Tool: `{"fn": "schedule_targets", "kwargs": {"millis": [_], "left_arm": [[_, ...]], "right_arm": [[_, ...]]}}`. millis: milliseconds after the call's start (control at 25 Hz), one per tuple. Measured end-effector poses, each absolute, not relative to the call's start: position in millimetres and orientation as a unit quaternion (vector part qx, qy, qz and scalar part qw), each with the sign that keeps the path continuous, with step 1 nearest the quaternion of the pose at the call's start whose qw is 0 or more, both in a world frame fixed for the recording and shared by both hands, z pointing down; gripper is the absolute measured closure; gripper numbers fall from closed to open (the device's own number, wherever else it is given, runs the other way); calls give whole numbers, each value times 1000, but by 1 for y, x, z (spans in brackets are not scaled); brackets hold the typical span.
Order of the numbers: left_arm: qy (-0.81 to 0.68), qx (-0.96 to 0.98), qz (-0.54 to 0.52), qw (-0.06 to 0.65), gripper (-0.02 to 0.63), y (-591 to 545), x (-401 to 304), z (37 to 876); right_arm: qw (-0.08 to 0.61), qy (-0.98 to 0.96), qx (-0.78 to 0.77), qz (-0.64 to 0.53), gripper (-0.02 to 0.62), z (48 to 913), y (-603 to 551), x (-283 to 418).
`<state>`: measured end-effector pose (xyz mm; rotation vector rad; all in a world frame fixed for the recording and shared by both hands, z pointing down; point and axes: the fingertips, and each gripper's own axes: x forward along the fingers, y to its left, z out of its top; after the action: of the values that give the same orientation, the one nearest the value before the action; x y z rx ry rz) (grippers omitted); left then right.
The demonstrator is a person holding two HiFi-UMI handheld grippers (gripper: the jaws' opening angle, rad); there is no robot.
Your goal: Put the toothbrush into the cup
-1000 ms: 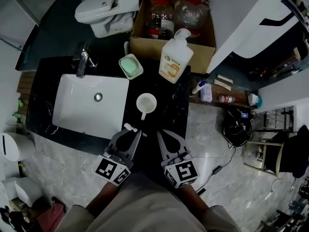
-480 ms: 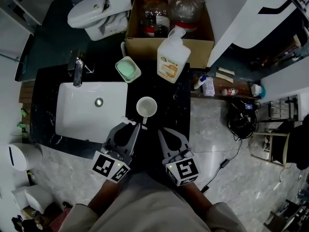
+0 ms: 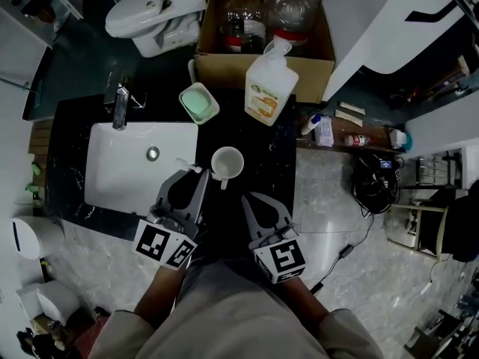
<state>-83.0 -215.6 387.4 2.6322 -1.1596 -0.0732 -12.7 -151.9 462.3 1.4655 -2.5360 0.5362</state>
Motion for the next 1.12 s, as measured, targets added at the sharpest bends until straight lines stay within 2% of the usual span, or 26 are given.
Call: {"fn": "schedule_targets", "kwargs": {"millis": [1120], "left_arm": [[-411,902,6,133,561,-247,-66,424]], "right_arm": [[91,-843,496,189,589,468,-163,1]]}}
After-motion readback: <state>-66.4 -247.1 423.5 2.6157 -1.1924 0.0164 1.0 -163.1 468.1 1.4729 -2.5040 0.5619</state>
